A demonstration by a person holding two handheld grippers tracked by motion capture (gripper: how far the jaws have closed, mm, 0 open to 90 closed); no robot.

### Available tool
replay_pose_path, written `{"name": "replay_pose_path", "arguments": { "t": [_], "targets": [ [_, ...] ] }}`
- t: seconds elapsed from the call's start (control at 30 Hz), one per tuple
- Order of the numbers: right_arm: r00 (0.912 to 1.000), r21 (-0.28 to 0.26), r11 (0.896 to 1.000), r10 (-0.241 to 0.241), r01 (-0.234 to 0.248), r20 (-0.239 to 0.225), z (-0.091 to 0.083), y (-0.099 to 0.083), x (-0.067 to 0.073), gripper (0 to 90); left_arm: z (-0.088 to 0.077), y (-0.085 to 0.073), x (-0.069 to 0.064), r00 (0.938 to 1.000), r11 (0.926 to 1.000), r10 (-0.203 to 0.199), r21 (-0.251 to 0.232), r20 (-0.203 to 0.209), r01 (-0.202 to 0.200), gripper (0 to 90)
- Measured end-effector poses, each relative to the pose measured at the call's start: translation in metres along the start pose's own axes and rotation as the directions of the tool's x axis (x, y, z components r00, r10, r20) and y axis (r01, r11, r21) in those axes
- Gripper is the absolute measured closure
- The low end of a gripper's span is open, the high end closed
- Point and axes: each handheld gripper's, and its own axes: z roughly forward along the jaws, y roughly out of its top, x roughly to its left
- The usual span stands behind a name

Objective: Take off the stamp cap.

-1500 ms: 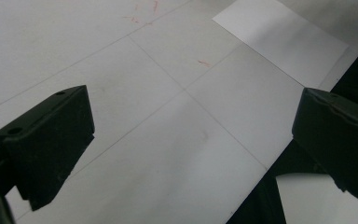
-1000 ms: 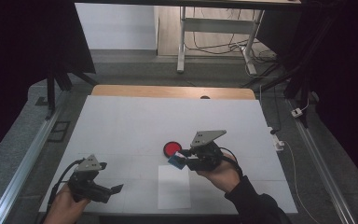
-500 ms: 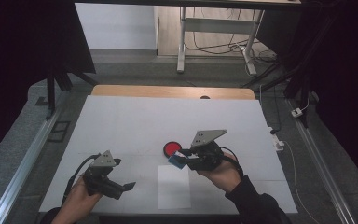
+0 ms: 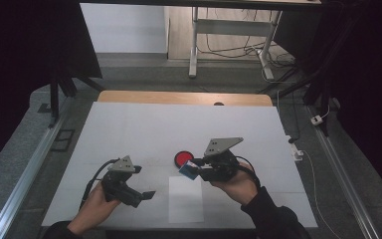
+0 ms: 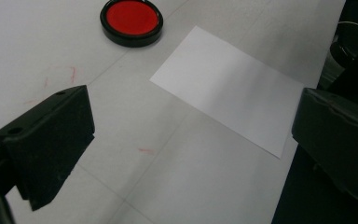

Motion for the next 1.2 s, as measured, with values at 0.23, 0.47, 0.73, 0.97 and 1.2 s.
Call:
{"name": "replay_pose_path", "arguments": {
  "t": [0.23,0.47,0.73,0.97,1.2],
  "targets": [
    [1.0000,-0.002,1.000,-0.007,0.007,-0.005,-0.001,0.001,0.001,70.0,0.013,0.012,-0.005,0.9992,0.9991,0.040,0.012,0.005,-0.040,0.0],
    [0.9998,-0.001,1.000,-0.016,0.016,-0.009,-0.003,0.003,0.001,70.0,0.023,0.024,-0.009,0.9969,0.9969,0.077,0.011,0.017,-0.077,0.0],
    [0.9996,-0.005,1.000,-0.025,0.025,-0.014,-0.004,0.005,0.002,70.0,0.032,0.034,-0.008,0.9923,0.9935,0.113,0.009,0.050,-0.114,0.0],
    [0.9993,-0.006,1.000,-0.029,0.029,-0.023,-0.006,0.006,0.003,70.0,0.041,0.045,-0.005,0.9849,0.9894,0.145,0.000,0.095,-0.145,0.3],
    [0.9984,-0.004,1.000,-0.027,0.027,-0.049,-0.007,0.007,0.000,70.0,0.051,0.056,-0.004,0.9627,0.9782,0.207,-0.021,0.174,-0.207,0.0]
  ]
}}
